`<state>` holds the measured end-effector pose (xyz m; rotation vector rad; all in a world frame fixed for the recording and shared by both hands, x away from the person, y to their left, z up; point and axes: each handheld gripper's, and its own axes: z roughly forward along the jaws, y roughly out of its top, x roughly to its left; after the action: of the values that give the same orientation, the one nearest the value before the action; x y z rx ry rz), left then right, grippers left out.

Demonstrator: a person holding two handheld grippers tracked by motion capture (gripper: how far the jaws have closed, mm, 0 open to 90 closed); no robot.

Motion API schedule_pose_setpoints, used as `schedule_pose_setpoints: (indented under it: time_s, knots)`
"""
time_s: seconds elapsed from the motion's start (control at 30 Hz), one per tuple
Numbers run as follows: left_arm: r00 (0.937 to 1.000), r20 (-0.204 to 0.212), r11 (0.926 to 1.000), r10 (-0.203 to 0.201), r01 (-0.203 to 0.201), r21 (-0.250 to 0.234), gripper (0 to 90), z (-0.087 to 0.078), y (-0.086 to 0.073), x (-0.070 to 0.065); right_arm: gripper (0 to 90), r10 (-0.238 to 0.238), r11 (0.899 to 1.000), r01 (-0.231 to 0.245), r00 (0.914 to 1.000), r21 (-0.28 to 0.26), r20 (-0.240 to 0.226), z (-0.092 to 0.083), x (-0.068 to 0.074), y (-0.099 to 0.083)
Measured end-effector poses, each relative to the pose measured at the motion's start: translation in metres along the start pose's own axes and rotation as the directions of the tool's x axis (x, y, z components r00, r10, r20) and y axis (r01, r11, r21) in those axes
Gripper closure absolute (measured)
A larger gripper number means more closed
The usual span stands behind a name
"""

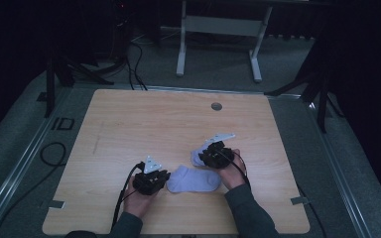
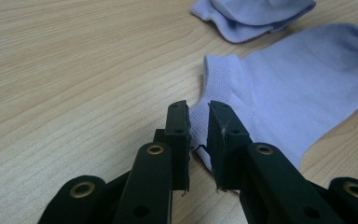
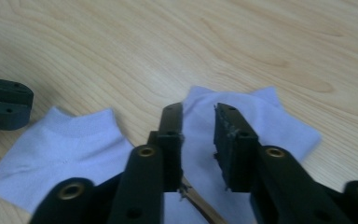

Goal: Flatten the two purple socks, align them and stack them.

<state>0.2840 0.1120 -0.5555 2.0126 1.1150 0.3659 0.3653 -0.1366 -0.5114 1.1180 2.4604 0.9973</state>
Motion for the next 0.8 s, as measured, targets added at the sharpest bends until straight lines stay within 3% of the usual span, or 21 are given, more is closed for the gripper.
schedule_pose_setpoints:
  time_s: [0.17,0.33,0.43,0.5,0.6,0.63,0.8]
  knots:
    - [1.0000,0.000,1.0000,0.004,-0.004,0.003,78.3,0.000,0.000,0.000,77.7,-0.018,0.999,0.018,0.9998,0.029,-0.007,0.013,0.005,0.006]
    - [1.0000,-0.002,1.0000,0.004,-0.004,0.002,78.2,0.001,0.000,-0.001,69.6,0.025,0.996,-0.024,0.9995,0.089,-0.020,0.036,0.001,0.012]
    - [1.0000,-0.002,1.0000,0.005,-0.005,0.005,78.2,0.001,0.000,-0.001,69.0,0.032,0.994,-0.028,0.9991,0.109,-0.030,0.041,0.001,0.013]
    - [0.9999,-0.001,0.9999,0.010,-0.010,0.007,78.1,0.001,0.000,-0.001,69.3,0.037,0.988,-0.032,0.9989,0.152,-0.030,0.050,0.000,0.013]
    - [0.9999,-0.002,0.9999,0.010,-0.010,0.006,78.0,0.001,0.000,-0.002,70.4,0.048,0.987,-0.042,0.9981,0.153,-0.038,0.053,-0.001,0.012]
    - [0.9999,-0.003,0.9999,0.011,-0.011,0.009,78.0,0.001,0.000,-0.001,76.2,0.054,0.985,-0.046,0.9976,0.164,-0.043,0.053,-0.002,0.014]
    - [0.9999,-0.003,0.9999,0.010,-0.010,0.009,78.0,0.002,-0.001,-0.002,85.3,0.071,0.983,-0.059,0.9955,0.174,-0.063,0.054,-0.004,0.014]
